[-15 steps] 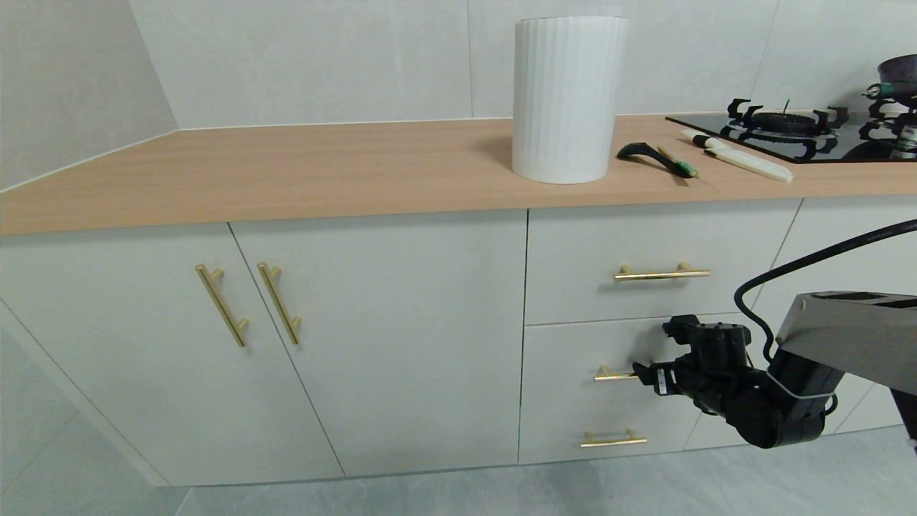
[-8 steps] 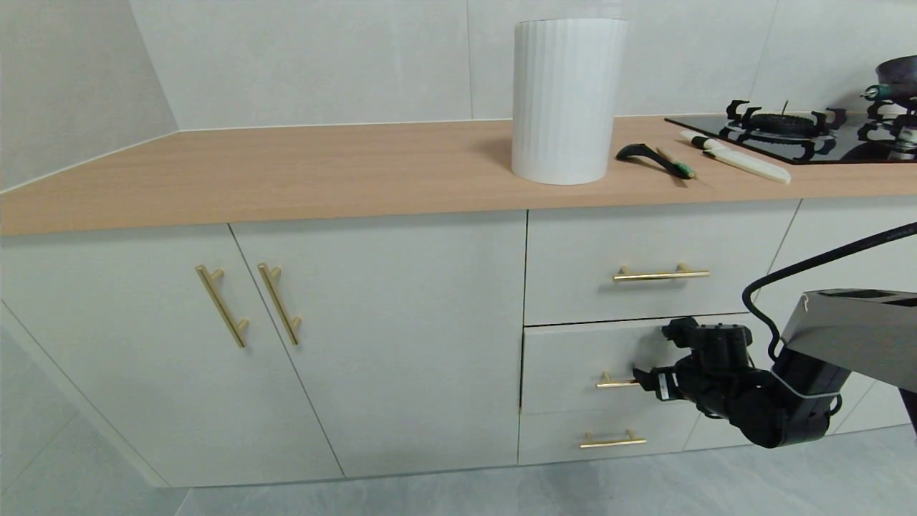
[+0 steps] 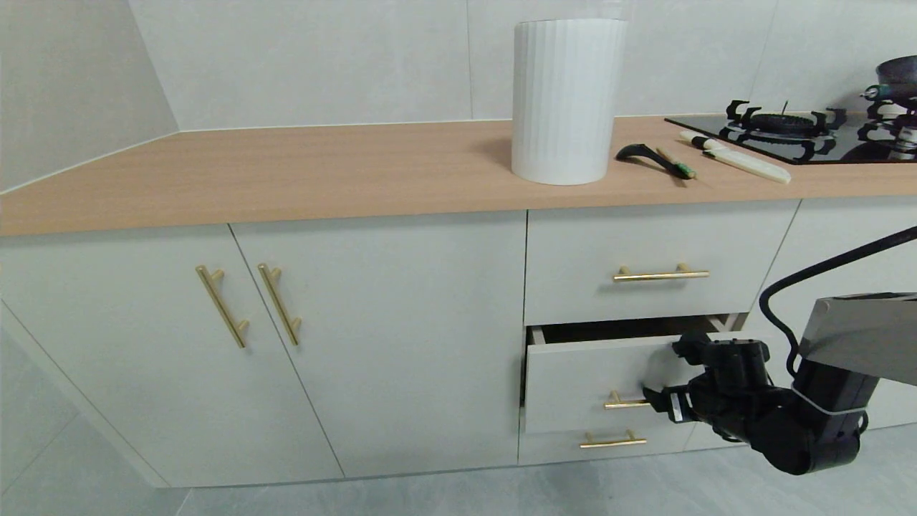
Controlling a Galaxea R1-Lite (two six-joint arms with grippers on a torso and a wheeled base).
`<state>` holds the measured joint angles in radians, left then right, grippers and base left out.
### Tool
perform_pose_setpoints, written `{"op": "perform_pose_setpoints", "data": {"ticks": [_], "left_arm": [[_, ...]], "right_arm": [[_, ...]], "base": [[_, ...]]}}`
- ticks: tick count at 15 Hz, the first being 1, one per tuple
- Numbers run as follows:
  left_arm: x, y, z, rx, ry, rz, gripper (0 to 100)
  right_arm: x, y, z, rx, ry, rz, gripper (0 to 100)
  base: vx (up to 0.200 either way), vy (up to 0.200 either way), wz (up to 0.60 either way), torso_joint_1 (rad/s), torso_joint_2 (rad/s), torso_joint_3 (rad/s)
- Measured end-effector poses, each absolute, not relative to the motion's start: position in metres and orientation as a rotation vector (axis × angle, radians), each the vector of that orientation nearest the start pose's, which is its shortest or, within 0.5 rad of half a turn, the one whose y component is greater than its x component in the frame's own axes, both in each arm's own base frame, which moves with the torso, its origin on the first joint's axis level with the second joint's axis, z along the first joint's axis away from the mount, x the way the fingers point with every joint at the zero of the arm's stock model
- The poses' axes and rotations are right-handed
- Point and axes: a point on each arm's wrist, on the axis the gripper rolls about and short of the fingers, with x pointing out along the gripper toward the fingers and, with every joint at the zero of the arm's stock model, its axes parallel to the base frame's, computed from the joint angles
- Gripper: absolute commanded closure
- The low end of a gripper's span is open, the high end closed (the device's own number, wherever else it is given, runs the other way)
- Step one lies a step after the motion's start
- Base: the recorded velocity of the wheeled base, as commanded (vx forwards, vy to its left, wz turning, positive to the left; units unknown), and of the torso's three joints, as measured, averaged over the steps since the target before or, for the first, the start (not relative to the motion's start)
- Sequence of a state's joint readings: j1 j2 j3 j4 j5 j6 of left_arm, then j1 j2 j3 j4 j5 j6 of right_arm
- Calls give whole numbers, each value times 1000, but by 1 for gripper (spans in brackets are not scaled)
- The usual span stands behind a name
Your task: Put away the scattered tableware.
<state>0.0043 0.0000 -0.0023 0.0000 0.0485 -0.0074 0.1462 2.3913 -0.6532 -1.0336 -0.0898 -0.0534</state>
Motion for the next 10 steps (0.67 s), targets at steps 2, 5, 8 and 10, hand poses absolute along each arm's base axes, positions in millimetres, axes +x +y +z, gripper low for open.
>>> {"op": "perform_pose_setpoints", "data": {"ticks": [2, 5, 8, 10], "left_arm": [[-23, 1, 76, -7, -2, 53, 0], [-23, 1, 76, -7, -2, 52, 0], [-23, 1, 76, -7, -2, 53, 0], [-23, 1, 76, -7, -2, 53, 0]], "right_arm": [[329, 49, -27, -134, 677, 92, 0], [312, 52, 22, -129, 657, 127, 0], [286, 54, 78, -129, 687, 164, 0], [281, 55, 123, -114, 633, 172, 0]], "base": [[0, 0, 0, 0, 0, 0], [0, 0, 0, 0, 0, 0], [0, 0, 0, 0, 0, 0], [0, 0, 0, 0, 0, 0]]}}
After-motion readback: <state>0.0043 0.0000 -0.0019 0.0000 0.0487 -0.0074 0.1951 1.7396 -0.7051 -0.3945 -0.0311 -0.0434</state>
